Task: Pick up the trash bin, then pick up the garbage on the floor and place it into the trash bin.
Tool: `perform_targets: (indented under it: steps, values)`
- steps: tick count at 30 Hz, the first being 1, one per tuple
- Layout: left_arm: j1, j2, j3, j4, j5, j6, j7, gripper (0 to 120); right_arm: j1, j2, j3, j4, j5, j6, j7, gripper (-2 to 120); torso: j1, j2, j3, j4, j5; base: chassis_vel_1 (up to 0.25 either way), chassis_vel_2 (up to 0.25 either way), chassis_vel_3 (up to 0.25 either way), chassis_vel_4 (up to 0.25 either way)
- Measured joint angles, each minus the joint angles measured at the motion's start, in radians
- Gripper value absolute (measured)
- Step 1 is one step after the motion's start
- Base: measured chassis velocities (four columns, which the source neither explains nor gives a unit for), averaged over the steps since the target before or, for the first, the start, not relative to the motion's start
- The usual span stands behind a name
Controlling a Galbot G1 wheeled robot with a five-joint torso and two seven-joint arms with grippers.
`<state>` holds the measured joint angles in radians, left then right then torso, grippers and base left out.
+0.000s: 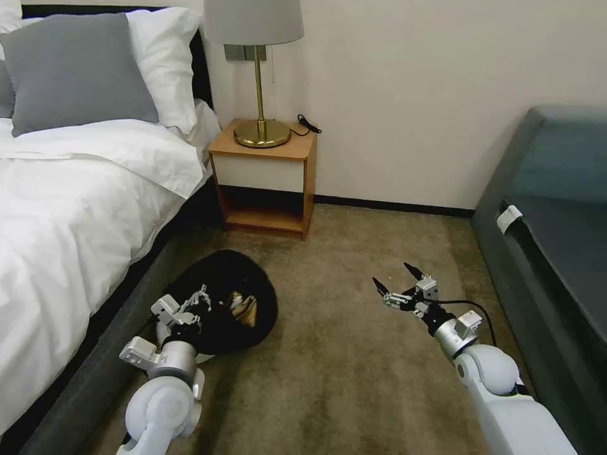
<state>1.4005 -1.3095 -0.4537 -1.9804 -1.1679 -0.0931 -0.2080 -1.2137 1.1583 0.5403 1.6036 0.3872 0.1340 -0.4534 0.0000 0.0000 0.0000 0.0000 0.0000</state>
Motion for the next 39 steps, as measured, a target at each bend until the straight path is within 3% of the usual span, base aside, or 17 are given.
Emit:
perform_targets:
  steps: [4, 18, 23, 33, 39]
  values:
    - [-0.002, -0.027, 0.017, 0.019, -0.016, -0.013, 0.065, 0, -0.016, 0.0, 0.021, 0.012, 0.02, -0.002, -0.003, 100, 0.0, 0.0, 0.0, 0.0, 0.0, 0.0, 0.0, 0.0, 0.0]
    - [0.015, 0.001, 0.023, 0.048, -0.015, -0.016, 0.097, 0, -0.029, 0.03, 0.013, 0.028, 0.024, -0.025, -0.001, 100, 0.0, 0.0, 0.0, 0.0, -0.0001, 0.0, 0.0, 0.0, 0.0]
    - [0.027, 0.017, 0.022, 0.048, -0.006, -0.017, 0.098, 0, -0.019, 0.045, -0.006, 0.019, 0.022, -0.035, 0.004, 100, 0.0, 0.0, 0.0, -0.0001, -0.0001, 0.0, 0.0, 0.0, 0.0]
    - [0.068, 0.07, -0.027, 0.05, -0.01, -0.022, 0.093, 0, 0.047, 0.076, -0.068, 0.0, 0.013, -0.073, 0.018, 100, 0.0, 0.0, 0.0, 0.0001, -0.0002, 0.0, 0.0, 0.0, 0.0]
    - [0.091, 0.098, -0.056, 0.056, 0.055, -0.007, 0.033, 0, 0.085, 0.098, -0.106, -0.019, 0.007, -0.085, 0.023, 100, 0.0, 0.0, 0.0, 0.0002, -0.0002, 0.0, 0.0, 0.0, 0.0]
